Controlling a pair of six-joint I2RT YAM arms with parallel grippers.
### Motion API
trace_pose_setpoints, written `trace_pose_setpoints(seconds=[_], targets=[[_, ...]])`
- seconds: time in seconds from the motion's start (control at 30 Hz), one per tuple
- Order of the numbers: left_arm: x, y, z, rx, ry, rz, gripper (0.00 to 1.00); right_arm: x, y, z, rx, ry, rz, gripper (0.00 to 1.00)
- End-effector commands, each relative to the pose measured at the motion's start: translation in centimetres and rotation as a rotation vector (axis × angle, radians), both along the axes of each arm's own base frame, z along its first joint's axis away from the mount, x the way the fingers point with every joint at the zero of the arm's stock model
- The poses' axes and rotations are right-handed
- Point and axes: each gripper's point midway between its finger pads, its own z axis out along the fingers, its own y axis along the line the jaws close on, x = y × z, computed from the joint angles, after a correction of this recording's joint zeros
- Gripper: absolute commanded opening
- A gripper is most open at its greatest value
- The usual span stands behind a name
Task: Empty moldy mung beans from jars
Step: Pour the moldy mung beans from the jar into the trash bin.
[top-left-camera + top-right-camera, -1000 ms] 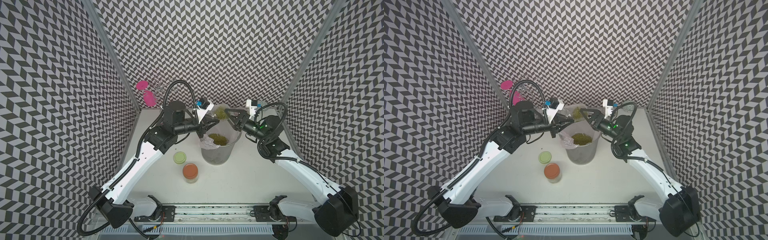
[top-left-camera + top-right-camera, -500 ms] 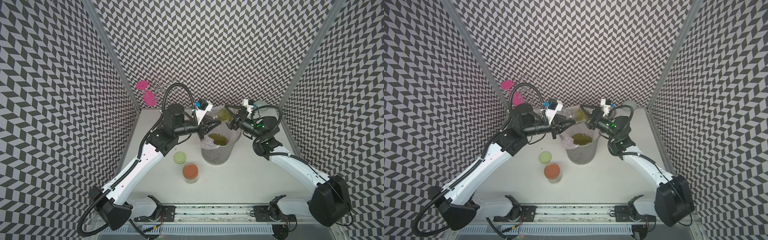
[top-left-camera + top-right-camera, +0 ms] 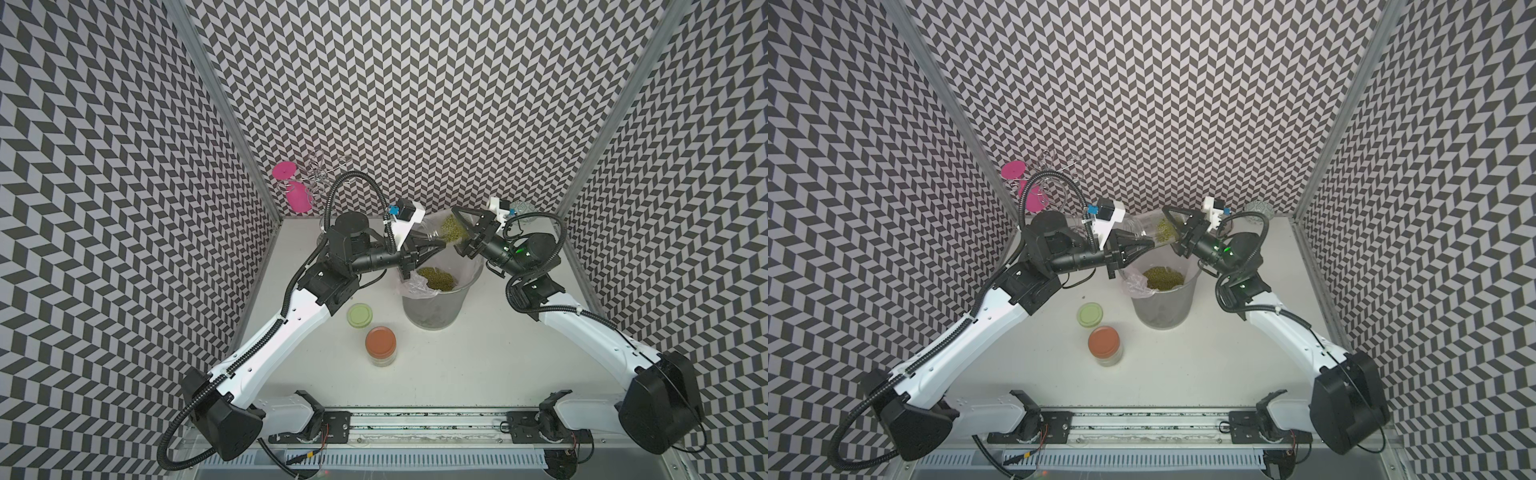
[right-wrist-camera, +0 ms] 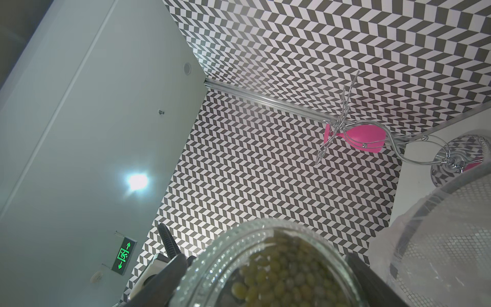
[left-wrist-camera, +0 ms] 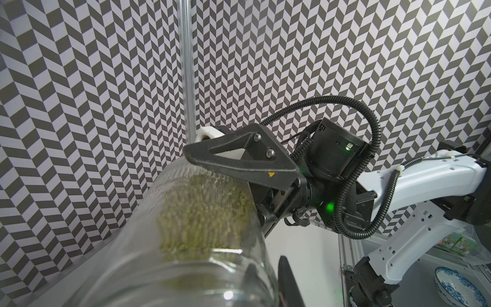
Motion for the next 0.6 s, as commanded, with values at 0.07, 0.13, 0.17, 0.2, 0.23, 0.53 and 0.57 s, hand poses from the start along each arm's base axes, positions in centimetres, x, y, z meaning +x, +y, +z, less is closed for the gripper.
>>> trace_pose_setpoints(seconds=[0.07,0.13,0.17,0.2,0.23,0.53,0.57], targets=[[-0.5,-0.7,0.7,-0.037,-0.042,-0.031,0.00,-1.8,-0.2,2.7,0.031,-0.106,0.011,0.69],[-0.3,-0.8,0.3,-0.032,-0.035,-0.027,0.04,-1.8,-0.4,2.5,0.033,-0.102,-0.001,0.69],[-0.2,-0.8,0.2,-0.031,-0.031,-0.023,0.13,-1.7,-0.5,2.4,0.034,-0.099,-0.011,0.68],[-0.1,-0.8,0.1,-0.030,-0.027,-0.020,0.19,-1.7,-0.7,2.4,0.037,-0.099,-0.022,0.68],[-0.1,-0.8,0.0,-0.028,-0.026,-0.017,0.24,-1.6,-0.8,2.3,0.038,-0.097,-0.033,0.68],[0.7,-0.6,-0.9,-0.010,0.001,0.026,0.95,-0.7,-2.1,1.6,0.017,-0.087,-0.113,0.67],[0.7,-0.6,-1.0,-0.008,0.003,0.029,1.00,-0.5,-2.3,1.5,0.016,-0.083,-0.122,0.67]])
